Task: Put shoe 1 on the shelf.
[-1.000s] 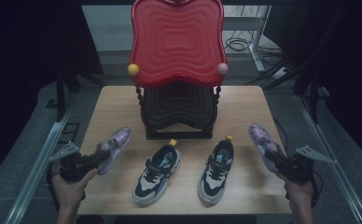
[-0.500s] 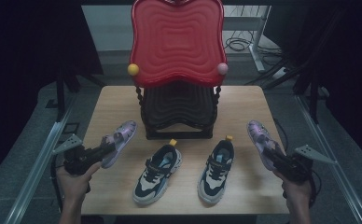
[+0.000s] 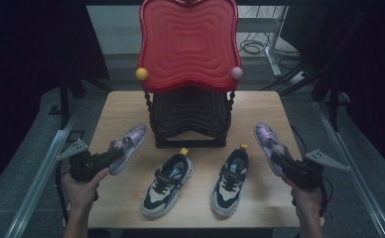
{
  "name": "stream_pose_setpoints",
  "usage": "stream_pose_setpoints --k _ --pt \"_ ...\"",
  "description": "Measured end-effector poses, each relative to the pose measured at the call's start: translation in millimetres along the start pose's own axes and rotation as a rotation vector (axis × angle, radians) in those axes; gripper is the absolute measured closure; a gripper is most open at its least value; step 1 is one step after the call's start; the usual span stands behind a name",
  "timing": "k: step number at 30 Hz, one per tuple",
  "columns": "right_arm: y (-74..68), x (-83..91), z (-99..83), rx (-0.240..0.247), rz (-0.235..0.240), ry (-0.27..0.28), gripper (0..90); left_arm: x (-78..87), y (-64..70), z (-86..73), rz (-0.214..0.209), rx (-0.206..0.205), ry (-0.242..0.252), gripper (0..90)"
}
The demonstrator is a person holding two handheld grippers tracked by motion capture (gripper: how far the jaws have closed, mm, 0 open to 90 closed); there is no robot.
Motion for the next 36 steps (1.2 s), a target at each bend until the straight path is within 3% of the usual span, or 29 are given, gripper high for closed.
stream_pose_setpoints --k 13,36 --pt "-22.1 -13.1 8.7 0.033 0.047 0.013 84.8 -4.9 2.8 5.0 -0.011 -0.006 0.021 86.4" --pt "-46.9 -16.4 14.5 0.062 0.117 0.024 84.8 -19.6 12.5 15.1 -0.029 -0.029 0.027 86.4"
Point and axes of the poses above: each handheld gripper's, and its own axes: x roughly backward along the jaws, z roughly out of its top, y roughly to its right, the point moved 3 cm from there along -x, roughly forward along the jaws, and after that the axes turned 5 degrees about -z, right-handed, at the moved point
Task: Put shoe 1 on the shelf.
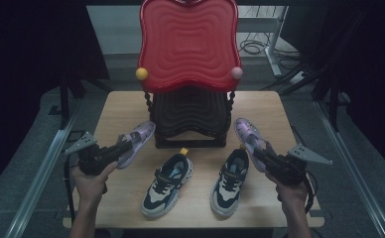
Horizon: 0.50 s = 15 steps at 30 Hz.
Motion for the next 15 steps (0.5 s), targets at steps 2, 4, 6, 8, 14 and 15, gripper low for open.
stream_pose_setpoints --k 2,4,6,8,14,15 --pt "-2.4 -1.7 -0.3 0.005 0.008 -0.007 84.8 0.0 0.7 -0.5 -0.003 0.002 0.002 86.4" --pt "-4.7 -3.4 -0.4 0.009 0.015 -0.008 84.8 0.1 1.5 -0.8 -0.01 0.003 0.003 86.4" --pt "-6.7 -4.2 -0.2 0.01 0.022 -0.009 84.8 0.0 2.7 -0.5 -0.019 0.003 0.003 86.4" --pt "-9.2 -5.2 0.0 0.014 0.025 -0.011 84.8 -0.4 4.8 0.2 -0.024 -0.001 0.004 86.4" --pt "-15.0 -9.6 0.6 0.027 0.044 -0.014 84.8 -3.4 11.0 3.7 -0.039 -0.013 0.002 86.4" --pt "-16.2 -10.4 0.7 0.024 0.048 -0.017 84.8 -4.5 11.9 4.4 -0.042 -0.014 0.0 86.4"
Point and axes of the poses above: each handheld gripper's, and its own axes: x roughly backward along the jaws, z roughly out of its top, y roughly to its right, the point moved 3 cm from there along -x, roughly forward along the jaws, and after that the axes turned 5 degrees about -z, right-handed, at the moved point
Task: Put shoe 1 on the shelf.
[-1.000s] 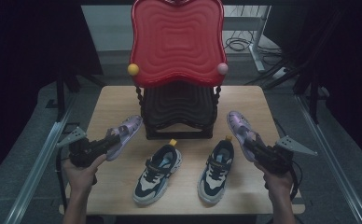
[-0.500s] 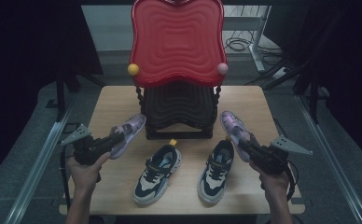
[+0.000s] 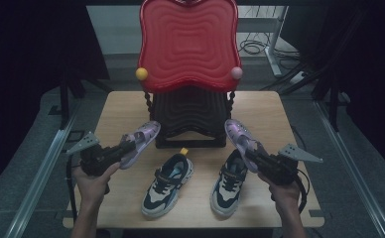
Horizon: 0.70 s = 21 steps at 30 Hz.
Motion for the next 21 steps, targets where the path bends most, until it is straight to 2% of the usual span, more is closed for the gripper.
stream_pose_setpoints --k 13,21 --pt "-11.0 -14.1 2.2 0.01 0.037 -0.01 84.8 -19.1 9.1 6.4 -0.034 -0.013 -0.009 86.4" --pt "-17.5 -27.3 3.9 0.002 0.061 -0.012 84.7 -27.9 12.0 14.6 -0.038 -0.026 0.002 86.4"
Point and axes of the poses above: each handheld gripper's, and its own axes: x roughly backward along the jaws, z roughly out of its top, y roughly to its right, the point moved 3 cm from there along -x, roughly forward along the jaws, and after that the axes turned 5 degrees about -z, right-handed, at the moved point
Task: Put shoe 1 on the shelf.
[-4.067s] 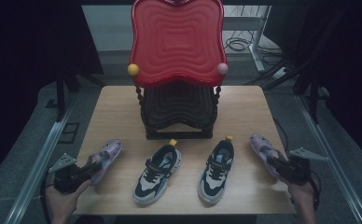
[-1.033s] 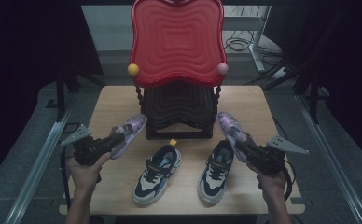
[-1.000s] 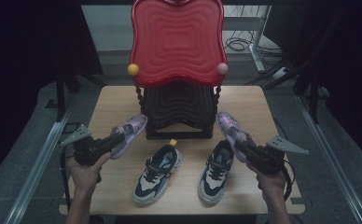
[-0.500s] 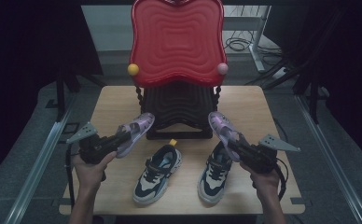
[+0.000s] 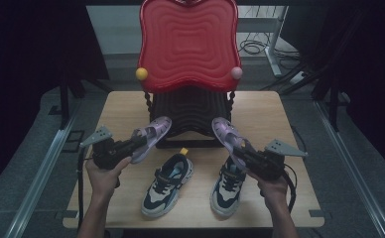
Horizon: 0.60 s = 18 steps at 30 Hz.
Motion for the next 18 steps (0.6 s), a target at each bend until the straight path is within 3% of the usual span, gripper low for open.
stream_pose_setpoints --k 8,18 --pt "-4.9 -18.4 1.4 -0.015 0.018 0.006 84.8 -19.7 3.5 3.1 0.002 -0.02 -0.002 86.4" --pt "-7.9 -36.0 12.3 -0.01 0.004 0.003 84.8 -40.1 -1.5 7.5 0.009 -0.032 -0.006 86.3"
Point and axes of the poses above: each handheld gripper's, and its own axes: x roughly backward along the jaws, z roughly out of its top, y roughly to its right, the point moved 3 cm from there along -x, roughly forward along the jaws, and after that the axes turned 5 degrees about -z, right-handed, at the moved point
